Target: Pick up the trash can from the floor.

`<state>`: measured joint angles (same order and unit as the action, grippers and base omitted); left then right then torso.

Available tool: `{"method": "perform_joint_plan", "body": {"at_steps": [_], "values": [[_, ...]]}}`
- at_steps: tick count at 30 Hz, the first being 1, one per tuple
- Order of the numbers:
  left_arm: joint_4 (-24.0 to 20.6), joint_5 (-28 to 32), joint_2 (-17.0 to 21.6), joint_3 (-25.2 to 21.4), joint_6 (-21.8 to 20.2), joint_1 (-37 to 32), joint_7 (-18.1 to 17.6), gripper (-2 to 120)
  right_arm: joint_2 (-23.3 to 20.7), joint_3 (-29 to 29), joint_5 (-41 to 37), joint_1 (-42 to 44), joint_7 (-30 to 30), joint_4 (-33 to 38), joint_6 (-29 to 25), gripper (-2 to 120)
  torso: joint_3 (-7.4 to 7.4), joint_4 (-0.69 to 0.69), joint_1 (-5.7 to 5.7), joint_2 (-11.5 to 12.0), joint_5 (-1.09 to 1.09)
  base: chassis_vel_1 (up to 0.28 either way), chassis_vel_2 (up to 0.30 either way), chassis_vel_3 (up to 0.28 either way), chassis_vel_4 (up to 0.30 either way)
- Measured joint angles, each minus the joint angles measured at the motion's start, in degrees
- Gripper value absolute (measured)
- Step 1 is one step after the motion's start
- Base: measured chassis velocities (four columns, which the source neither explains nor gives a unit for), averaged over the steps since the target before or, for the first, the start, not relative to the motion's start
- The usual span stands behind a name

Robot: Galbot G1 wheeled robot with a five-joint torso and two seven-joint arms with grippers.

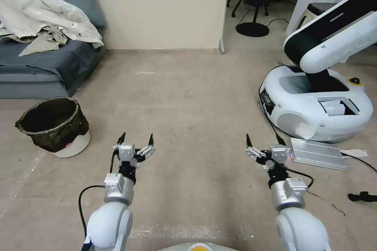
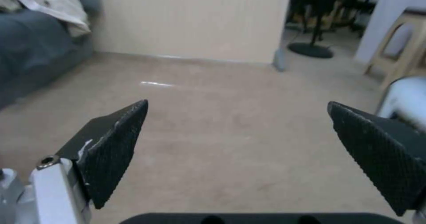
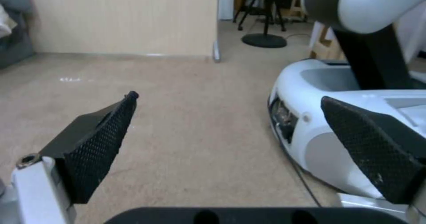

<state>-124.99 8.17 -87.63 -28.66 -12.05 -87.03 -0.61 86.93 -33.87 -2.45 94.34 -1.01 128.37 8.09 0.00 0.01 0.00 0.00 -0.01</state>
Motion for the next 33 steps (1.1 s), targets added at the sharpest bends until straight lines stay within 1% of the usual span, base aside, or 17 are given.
{"method": "perform_joint_plan", "body": {"at_steps": [1, 2, 5, 13, 18, 33], "values": [[-2.39, 1.80, -0.39, 0.68, -2.66, 0.37, -0.17, 100, 0.19, -0.46, -0.54, 1.22, -0.34, 2.92, 1.53, 100, 0.00, 0.00, 0.00, 0.00, 0.01, 0.000, 0.000, 0.000, 0.000], [-3.82, 2.16, -0.07, 0.55, -3.38, 0.17, -0.10, 100, -0.03, -0.47, -1.06, 2.60, -1.10, 4.42, 0.91, 100, -0.01, 0.02, 0.00, -0.01, 0.02, 0.000, 0.000, 0.000, 0.000], [-4.33, 1.89, 0.60, -0.07, -3.45, -0.57, -0.19, 100, -0.48, -0.45, -1.64, 3.87, -1.54, 4.74, -0.59, 100, -0.01, -0.01, 0.00, 0.00, 0.00, 0.000, 0.000, 0.000, 0.000], [-3.71, 1.73, 1.14, -1.07, -1.56, -1.77, -0.50, 100, -1.21, -0.66, -2.64, 4.39, -1.24, 3.59, -4.39, 100, 0.00, -0.01, 0.00, 0.00, 0.01, 0.000, 0.000, 0.000, 0.000], [-3.50, 1.63, 1.02, -1.04, -1.44, -2.30, -0.76, 100, -1.31, -0.57, -2.86, 4.31, -1.24, 2.47, -5.76, 100, 0.00, -0.01, 0.00, 0.00, 0.00, 0.000, 0.000, 0.000, 0.000], [-3.57, 1.10, 0.41, -1.18, -1.51, -3.24, -1.67, 100, -2.01, -0.58, -4.16, 3.66, -1.24, 1.49, -6.28, 100, 0.00, 0.00, 0.00, 0.00, 0.00, 0.000, 0.000, 0.000, 0.000]]}}
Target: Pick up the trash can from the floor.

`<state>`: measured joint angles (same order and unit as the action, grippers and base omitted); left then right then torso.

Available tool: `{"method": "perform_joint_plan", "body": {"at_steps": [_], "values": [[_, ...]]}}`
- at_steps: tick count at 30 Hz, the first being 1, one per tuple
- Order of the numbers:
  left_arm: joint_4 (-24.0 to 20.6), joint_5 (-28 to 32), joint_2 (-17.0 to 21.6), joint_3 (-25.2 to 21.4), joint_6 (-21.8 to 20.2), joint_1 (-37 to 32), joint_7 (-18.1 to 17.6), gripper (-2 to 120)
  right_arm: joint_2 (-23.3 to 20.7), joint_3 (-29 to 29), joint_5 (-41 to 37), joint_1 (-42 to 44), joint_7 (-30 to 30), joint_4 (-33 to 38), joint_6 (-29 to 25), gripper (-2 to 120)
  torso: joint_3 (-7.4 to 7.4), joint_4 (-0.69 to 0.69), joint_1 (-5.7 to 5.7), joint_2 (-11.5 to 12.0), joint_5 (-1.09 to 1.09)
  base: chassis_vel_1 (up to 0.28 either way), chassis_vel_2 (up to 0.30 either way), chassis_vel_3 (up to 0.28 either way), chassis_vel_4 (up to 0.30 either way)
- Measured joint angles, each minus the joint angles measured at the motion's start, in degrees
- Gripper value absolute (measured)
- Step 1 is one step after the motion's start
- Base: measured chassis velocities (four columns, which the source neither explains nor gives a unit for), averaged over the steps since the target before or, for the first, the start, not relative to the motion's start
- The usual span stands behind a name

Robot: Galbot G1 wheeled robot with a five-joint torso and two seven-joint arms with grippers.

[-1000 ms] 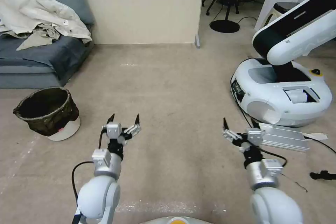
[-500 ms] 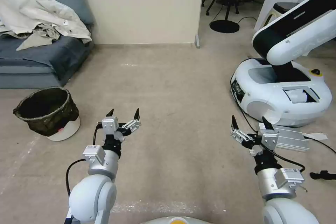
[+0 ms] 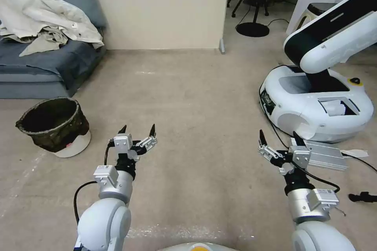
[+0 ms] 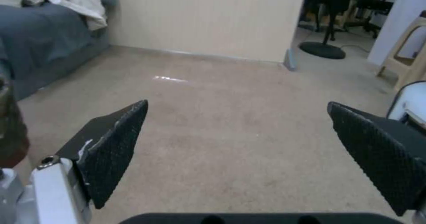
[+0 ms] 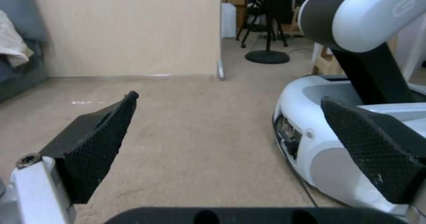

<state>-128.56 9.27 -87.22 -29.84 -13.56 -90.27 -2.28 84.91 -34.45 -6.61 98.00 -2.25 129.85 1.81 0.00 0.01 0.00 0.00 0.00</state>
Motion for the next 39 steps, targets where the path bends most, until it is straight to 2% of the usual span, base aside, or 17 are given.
{"method": "perform_joint_plan", "body": {"at_steps": [17, 39], "values": [[-1.26, 0.05, -0.67, -0.91, 0.28, -1.28, -1.17, 100, -0.98, 0.09, -1.22, -1.34, 1.07, -1.65, -1.92, 100, 0.00, -0.01, 0.00, 0.00, 0.00, 0.070, 0.076, 0.078, 0.083], [-1.46, -0.26, -1.41, -1.35, 1.20, -1.56, -2.72, 100, -1.99, 0.20, -2.65, -2.86, 1.93, -2.96, -2.64, 100, 0.00, -0.01, 0.00, 0.00, 0.00, 0.126, 0.124, 0.122, 0.122]]}}
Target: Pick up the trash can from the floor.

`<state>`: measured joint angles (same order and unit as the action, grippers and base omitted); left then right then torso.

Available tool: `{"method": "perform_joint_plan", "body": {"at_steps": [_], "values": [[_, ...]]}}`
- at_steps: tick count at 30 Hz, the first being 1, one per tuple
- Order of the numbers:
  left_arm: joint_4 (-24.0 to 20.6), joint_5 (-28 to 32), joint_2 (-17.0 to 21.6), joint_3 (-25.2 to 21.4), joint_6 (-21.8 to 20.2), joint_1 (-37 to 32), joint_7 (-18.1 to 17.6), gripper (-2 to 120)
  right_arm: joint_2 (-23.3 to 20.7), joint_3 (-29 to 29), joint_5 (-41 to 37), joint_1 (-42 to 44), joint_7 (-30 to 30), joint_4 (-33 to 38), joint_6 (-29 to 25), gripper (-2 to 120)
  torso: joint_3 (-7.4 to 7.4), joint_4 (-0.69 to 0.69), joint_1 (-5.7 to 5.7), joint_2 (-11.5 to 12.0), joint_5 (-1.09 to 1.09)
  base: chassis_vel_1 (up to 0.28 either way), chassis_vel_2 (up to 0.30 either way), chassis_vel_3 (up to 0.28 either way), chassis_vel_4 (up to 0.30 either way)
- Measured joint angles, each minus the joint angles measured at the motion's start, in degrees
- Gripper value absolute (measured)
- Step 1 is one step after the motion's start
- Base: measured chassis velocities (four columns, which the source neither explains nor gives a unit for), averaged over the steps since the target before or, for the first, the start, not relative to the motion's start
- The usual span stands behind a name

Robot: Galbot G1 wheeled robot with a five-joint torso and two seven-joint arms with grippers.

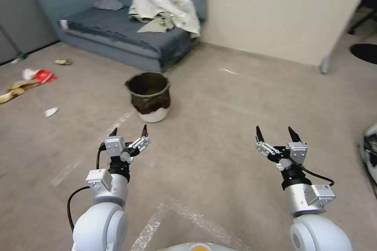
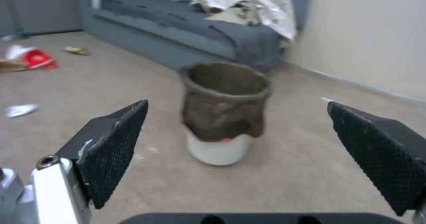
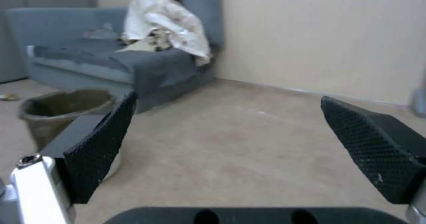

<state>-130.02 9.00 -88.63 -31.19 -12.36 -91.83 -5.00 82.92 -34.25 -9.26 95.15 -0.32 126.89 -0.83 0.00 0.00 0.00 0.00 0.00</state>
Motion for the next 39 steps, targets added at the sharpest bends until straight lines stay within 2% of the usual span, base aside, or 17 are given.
{"method": "perform_joint_plan", "body": {"at_steps": [8, 12, 27, 39], "values": [[0.93, -1.49, -0.14, 0.02, 2.03, -0.37, -0.92, 100, -0.15, -0.03, -0.49, -0.19, 1.25, -0.96, -1.18, 100, 0.00, -0.01, 0.00, 0.00, 0.00, 0.105, 0.092, 0.098, 0.085], [0.94, -2.14, -0.33, 0.11, 2.08, -0.48, -1.16, 100, -0.28, -0.16, -0.96, -0.20, 2.67, -1.58, -2.44, 100, 0.00, 0.03, 0.00, 0.00, 0.00, 0.000, 0.000, 0.000, 0.000], [0.43, -3.70, -0.76, 0.08, 2.16, -1.19, -3.79, 100, -0.65, -0.14, -2.60, -0.46, 6.91, -2.77, -5.15, 100, 0.00, 0.00, 0.00, 0.00, 0.00, 0.000, 0.000, 0.000, 0.000], [0.12, -4.04, -0.84, -0.09, 2.42, -1.33, -3.97, 100, -0.68, -0.02, -3.02, -0.41, 7.40, -2.68, -5.30, 100, 0.00, 0.00, 0.01, 0.00, 0.01, -0.140, 0.136, 0.143, -0.143]]}}
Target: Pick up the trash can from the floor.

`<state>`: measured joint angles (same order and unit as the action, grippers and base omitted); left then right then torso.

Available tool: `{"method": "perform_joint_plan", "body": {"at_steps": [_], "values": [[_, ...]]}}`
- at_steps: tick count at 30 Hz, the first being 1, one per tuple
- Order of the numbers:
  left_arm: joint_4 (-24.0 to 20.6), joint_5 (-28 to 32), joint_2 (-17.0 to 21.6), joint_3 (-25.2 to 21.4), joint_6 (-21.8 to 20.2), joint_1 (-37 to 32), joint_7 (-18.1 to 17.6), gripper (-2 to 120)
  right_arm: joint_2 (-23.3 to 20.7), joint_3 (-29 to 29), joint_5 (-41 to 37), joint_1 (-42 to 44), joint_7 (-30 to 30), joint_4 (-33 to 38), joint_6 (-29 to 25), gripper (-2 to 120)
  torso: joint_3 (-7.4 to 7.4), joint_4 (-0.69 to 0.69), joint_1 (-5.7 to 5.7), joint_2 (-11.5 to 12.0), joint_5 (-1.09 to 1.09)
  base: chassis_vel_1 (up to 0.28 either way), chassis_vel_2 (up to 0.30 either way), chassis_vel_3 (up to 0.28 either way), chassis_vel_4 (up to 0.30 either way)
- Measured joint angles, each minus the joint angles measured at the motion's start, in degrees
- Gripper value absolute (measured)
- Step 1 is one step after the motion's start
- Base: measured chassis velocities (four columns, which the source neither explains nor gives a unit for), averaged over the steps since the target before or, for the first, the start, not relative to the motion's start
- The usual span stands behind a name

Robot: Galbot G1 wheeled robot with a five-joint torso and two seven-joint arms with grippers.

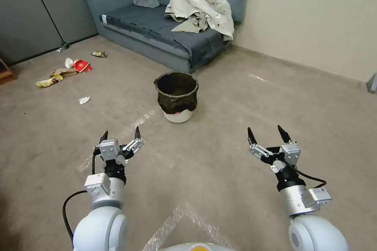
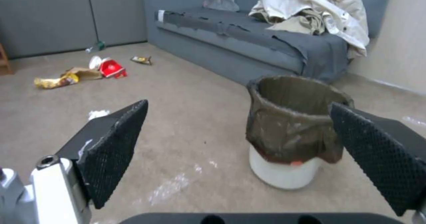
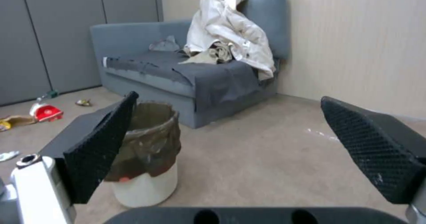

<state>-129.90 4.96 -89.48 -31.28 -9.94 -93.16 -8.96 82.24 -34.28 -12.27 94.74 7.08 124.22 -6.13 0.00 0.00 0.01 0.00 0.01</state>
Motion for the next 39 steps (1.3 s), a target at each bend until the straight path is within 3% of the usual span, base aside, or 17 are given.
{"method": "perform_joint_plan", "body": {"at_steps": [39], "values": [[2.40, 0.72, 0.72, -0.45, -0.40, 2.70, -0.91, 100, 0.32, 0.98, 0.17, -1.50, 0.73, -1.20, -0.53, 100, 0.01, 0.00, 0.00, 0.00, -0.01, -0.177, 0.180, 0.182, -0.179]]}}
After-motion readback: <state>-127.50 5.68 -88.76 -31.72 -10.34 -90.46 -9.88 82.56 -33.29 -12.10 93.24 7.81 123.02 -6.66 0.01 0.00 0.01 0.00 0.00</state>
